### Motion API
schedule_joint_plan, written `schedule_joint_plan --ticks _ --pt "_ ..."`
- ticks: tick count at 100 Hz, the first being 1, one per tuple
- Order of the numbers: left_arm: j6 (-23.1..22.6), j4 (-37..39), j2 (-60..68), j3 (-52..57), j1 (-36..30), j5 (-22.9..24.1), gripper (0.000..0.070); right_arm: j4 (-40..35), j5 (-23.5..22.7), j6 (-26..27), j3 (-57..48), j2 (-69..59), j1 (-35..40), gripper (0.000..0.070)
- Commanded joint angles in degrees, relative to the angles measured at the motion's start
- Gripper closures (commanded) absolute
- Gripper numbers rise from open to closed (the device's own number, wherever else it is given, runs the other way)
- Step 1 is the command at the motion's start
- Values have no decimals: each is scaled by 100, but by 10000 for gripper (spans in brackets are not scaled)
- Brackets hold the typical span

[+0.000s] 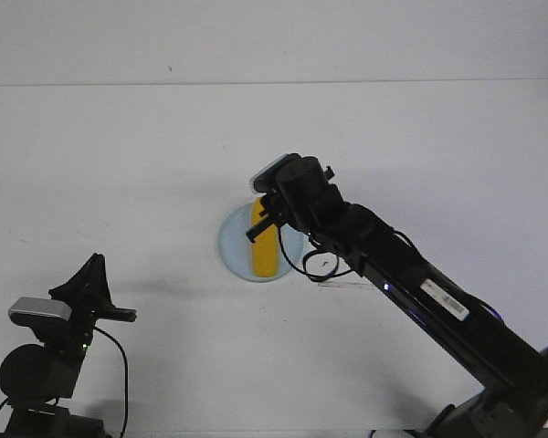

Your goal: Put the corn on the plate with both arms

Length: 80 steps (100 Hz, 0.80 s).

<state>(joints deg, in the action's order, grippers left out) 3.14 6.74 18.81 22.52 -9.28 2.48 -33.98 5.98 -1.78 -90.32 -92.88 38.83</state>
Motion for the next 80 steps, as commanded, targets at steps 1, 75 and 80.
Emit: schedule_joint_plan --ticks 1,75,80 --pt "15 66 11 63 -11 -7 700 468 4 -181 483 299 -103 687" --pt "15 66 11 63 -11 -7 700 3086 -1648 -529 5292 3840 -3001 687" --pt "15 63 11 66 -11 -7 700 3252 -1720 -428 5552 4098 -3202 687"
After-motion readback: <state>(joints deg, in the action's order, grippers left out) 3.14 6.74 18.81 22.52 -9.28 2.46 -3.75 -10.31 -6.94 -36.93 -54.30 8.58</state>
